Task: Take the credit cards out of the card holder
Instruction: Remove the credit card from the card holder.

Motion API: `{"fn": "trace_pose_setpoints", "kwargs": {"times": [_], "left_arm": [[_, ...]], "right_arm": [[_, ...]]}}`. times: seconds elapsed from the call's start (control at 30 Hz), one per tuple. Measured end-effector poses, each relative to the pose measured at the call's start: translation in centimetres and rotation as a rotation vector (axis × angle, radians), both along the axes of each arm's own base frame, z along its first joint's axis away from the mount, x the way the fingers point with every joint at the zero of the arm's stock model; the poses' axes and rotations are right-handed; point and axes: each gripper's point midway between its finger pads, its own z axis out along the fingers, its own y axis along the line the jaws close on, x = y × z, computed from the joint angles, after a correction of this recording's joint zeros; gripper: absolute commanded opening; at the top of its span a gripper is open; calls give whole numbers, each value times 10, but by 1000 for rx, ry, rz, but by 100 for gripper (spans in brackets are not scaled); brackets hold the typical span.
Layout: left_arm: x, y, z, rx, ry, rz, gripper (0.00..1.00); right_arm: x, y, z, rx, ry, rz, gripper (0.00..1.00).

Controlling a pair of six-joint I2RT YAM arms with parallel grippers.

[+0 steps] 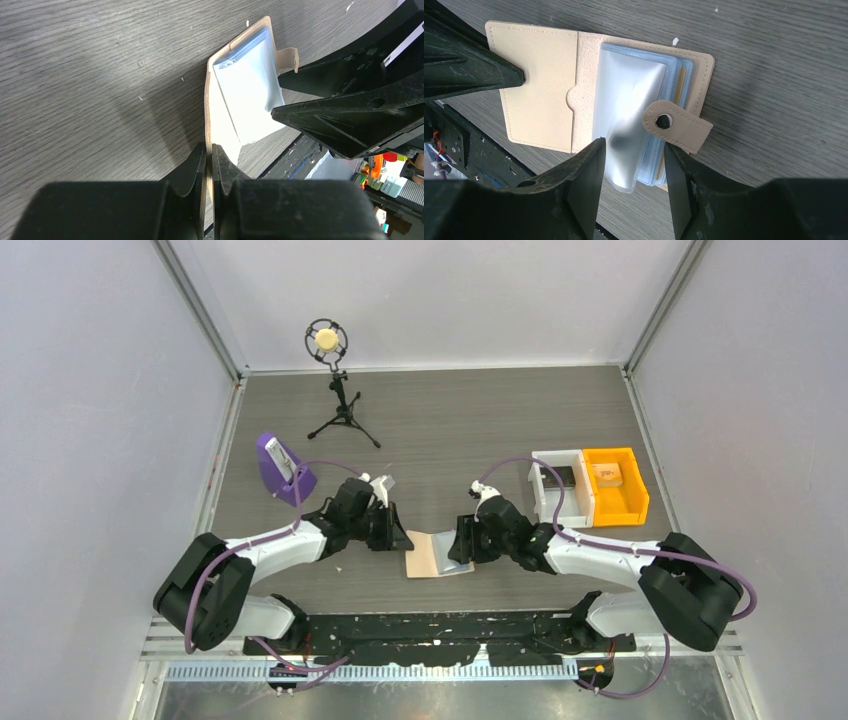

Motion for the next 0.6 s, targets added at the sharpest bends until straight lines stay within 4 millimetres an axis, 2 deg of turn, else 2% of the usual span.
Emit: {"fn": "trace_pose_setpoints", "kwargs": {"times": [0.2,0.43,0.6], "left_arm": [[0,0,0,2,0,1,7],[-1,1,-1,4,1,2,8],[-1,0,-2,7,-1,2,8]], "right_arm": [[0,2,-1,4,4,5,51],[-1,2,-1,5,4,9,38],[0,2,0,7,-3,15,39]]}}
